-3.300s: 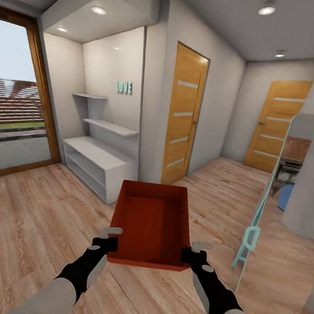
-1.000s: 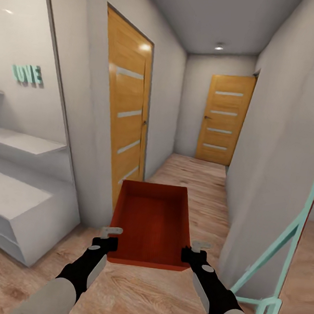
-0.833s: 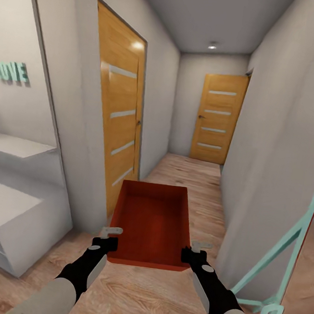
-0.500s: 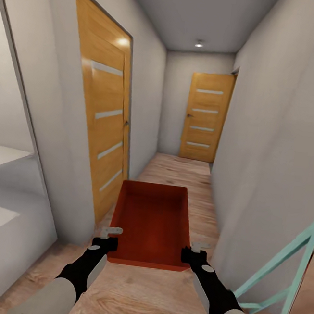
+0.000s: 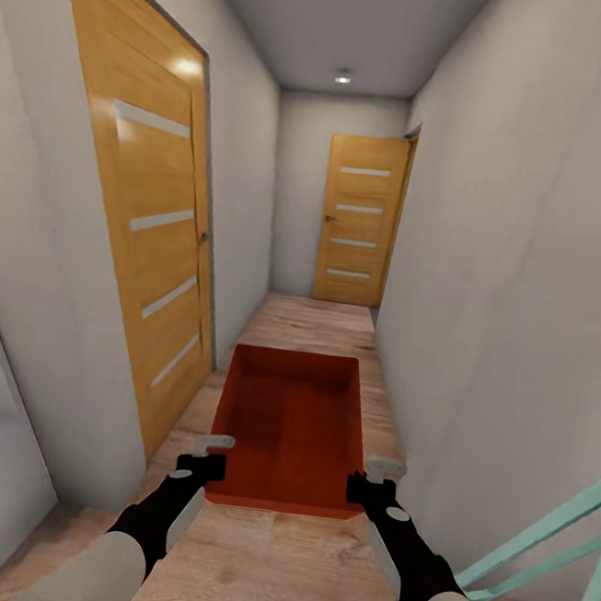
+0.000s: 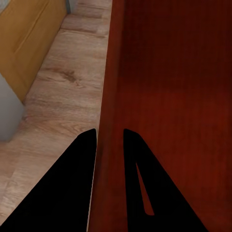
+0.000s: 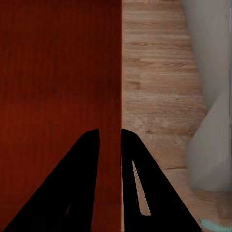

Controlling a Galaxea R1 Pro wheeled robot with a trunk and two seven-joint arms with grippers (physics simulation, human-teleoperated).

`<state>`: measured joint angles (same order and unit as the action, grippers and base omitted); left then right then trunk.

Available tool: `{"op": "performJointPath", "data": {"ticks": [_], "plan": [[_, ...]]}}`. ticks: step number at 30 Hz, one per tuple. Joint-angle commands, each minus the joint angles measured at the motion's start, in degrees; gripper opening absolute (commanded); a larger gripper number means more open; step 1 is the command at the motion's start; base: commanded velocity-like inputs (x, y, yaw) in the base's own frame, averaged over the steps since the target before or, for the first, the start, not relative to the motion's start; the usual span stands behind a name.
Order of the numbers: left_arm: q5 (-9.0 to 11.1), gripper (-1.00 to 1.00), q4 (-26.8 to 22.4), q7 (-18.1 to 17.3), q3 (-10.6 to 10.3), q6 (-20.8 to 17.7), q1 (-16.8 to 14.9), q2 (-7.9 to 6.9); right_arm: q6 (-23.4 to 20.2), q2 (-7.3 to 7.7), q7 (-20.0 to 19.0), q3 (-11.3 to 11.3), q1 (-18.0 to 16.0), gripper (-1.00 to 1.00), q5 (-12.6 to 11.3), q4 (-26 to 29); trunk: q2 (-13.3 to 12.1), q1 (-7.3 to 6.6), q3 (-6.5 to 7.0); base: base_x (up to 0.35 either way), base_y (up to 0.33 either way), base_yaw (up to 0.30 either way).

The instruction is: Move the two storage containers from the living room to the garage. In the garage, place one container on the floor and stack the other container on top of it (either order is fine).

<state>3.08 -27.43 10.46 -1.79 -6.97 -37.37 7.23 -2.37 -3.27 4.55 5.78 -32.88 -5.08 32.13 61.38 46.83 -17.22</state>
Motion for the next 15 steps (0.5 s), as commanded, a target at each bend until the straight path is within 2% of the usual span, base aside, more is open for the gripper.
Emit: {"op": "performJointPath", "data": {"ticks": [1,6,15], "plan": [[2.6,-1.00,-0.1,4.3,2.5,-0.4,0.0,0.02,0.1,0.01,0.6,-1.0,-0.1,-1.00,0.0,0.3,0.0,0.04,-0.06,0.325,0.158,-0.249],[2.6,-1.00,-0.1,4.3,2.5,-0.4,0.0,0.00,0.1,0.01,0.6,-1.0,-0.1,-1.00,0.0,0.3,0.0,0.04,-0.06,0.326,0.158,-0.213],[2.6,-1.00,-0.1,4.3,2.5,-0.4,0.0,-0.02,0.1,0.01,0.5,-0.9,-0.1,-1.00,0.0,0.3,0.0,0.04,-0.06,0.326,0.126,-0.023]]}}
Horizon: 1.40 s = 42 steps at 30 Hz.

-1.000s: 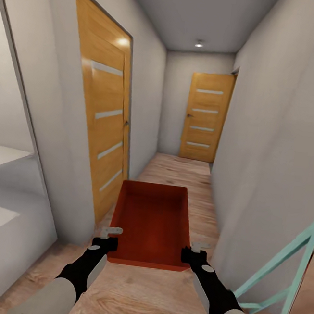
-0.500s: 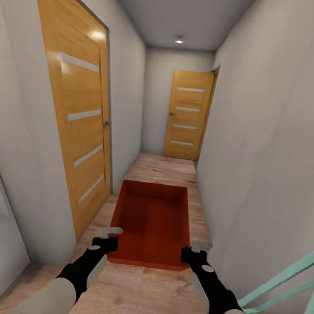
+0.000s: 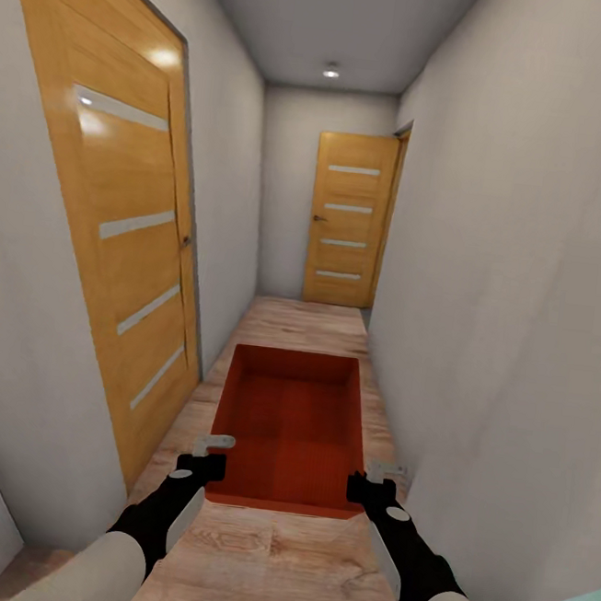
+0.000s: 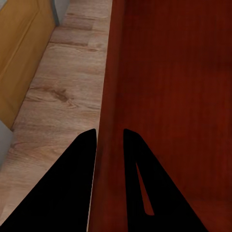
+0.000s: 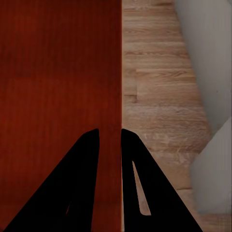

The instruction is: Move the two storage containers from the living room to the garage. In the garage, place one container on the floor and stack the other container on top of it (either order is fine).

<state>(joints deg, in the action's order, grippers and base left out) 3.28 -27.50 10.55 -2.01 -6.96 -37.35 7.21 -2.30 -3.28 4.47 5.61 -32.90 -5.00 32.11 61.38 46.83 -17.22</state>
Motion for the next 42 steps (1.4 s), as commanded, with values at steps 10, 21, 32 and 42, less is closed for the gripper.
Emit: {"op": "performJointPath", "data": {"ticks": [10,21,32,42], "plan": [[2.4,-1.00,0.0,4.2,2.7,-0.4,0.0,-0.01,0.0,0.03,0.6,-0.6,-0.1,-1.00,0.0,0.3,0.0,0.04,-0.06,0.326,0.060,0.000],[2.4,-1.00,0.0,4.2,2.7,-0.4,0.0,-0.01,0.0,0.03,0.6,-0.7,-0.1,-1.00,0.0,0.3,0.0,0.04,-0.06,0.326,0.001,0.000],[2.4,-1.00,0.0,4.2,2.8,-0.5,0.0,-0.01,0.0,0.03,0.6,-0.7,-0.1,-1.00,0.0,0.3,0.0,0.04,-0.06,0.327,0.045,0.000],[2.4,-1.00,0.0,4.2,2.7,-0.5,0.0,-0.01,0.0,0.03,0.6,-0.7,-0.1,-1.00,0.0,0.3,0.0,0.04,-0.06,0.327,0.139,-0.001]]}}
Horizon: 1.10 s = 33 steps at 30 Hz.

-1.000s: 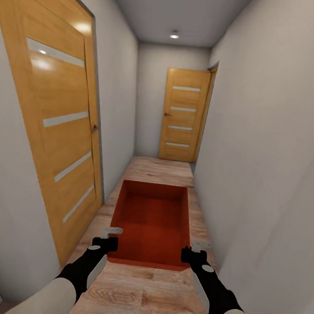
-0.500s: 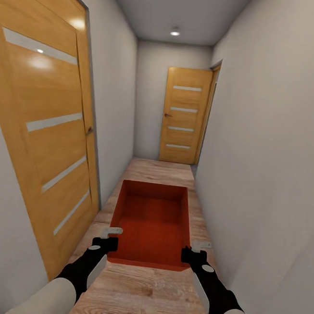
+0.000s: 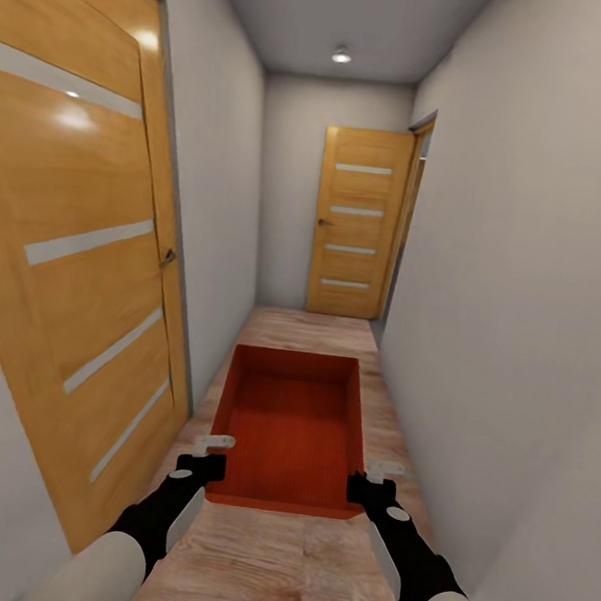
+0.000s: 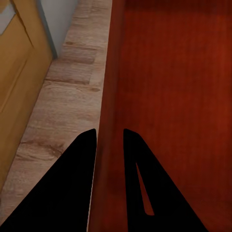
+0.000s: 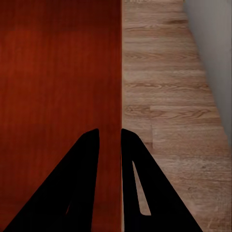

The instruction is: Move the two storage containers from the living room to the garage. In the garage, place one container on the floor and stack the other container on top of it (either order is fine).

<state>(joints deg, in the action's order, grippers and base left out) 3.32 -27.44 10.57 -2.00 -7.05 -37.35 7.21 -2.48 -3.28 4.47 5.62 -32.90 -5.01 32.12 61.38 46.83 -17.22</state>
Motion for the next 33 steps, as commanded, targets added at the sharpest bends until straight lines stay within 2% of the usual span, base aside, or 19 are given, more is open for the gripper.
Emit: {"op": "performJointPath", "data": {"ticks": [1,11,33], "plan": [[2.4,-1.00,-0.1,4.1,2.7,-0.4,0.0,0.00,0.2,0.03,0.7,-0.7,-0.1,-1.00,0.0,0.4,0.0,0.04,-0.06,0.327,0.132,-0.069],[2.4,-1.00,-0.1,4.1,2.7,-0.4,0.0,0.00,0.2,0.03,0.7,-0.7,-0.1,-1.00,0.0,0.3,0.0,0.04,-0.06,0.327,0.094,-0.210],[2.4,-1.00,0.3,4.2,2.7,-0.4,0.0,-0.26,0.2,0.03,0.5,-0.6,-0.1,-1.00,0.0,0.4,0.0,0.04,-0.06,0.328,0.057,-0.007]]}}
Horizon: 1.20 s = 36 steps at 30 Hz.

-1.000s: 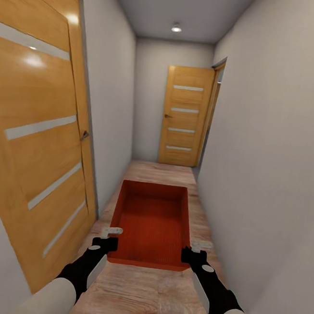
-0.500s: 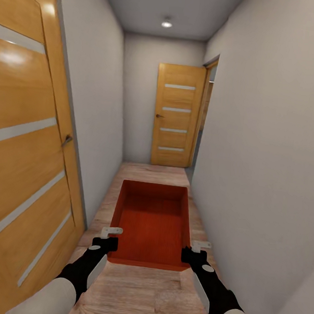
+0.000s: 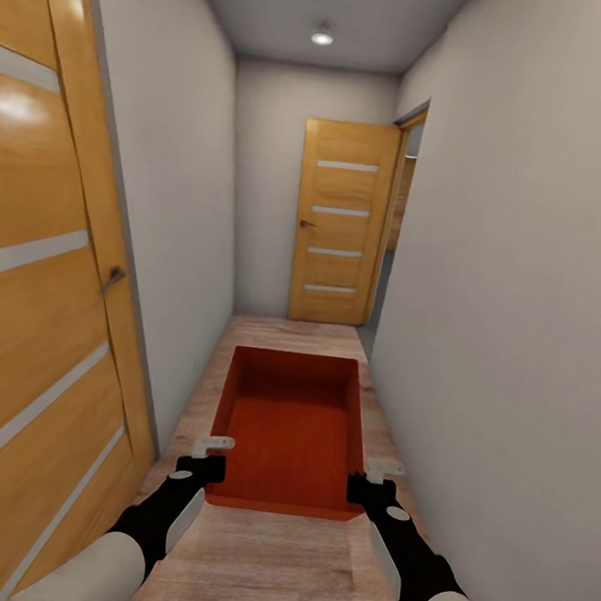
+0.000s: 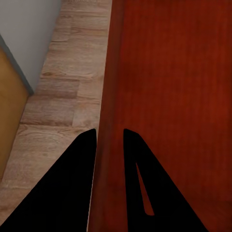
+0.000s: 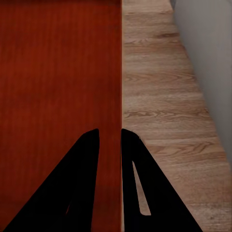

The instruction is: Move the two storage containers from the living room to the garage. In the garage, place one container on the floor and stack the other container on top of it (either order is fine).

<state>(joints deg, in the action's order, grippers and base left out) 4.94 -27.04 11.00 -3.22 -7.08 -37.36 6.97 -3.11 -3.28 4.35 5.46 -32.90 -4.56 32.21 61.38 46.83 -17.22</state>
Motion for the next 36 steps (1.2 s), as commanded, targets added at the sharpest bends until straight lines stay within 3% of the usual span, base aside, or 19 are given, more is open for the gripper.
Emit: {"op": "performJointPath", "data": {"ticks": [1,36], "plan": [[0.8,-1.00,-0.1,3.8,4.0,-0.4,0.0,-0.12,0.8,0.03,0.6,-0.4,-0.1,-1.00,-0.4,0.3,0.0,0.04,-0.07,0.328,0.001,0.000],[0.8,-1.00,-0.4,3.8,3.9,-0.3,0.0,-0.47,0.8,0.07,0.7,-0.4,-0.1,-1.00,-0.4,0.3,0.0,0.04,-0.07,0.329,0.000,0.000]]}}
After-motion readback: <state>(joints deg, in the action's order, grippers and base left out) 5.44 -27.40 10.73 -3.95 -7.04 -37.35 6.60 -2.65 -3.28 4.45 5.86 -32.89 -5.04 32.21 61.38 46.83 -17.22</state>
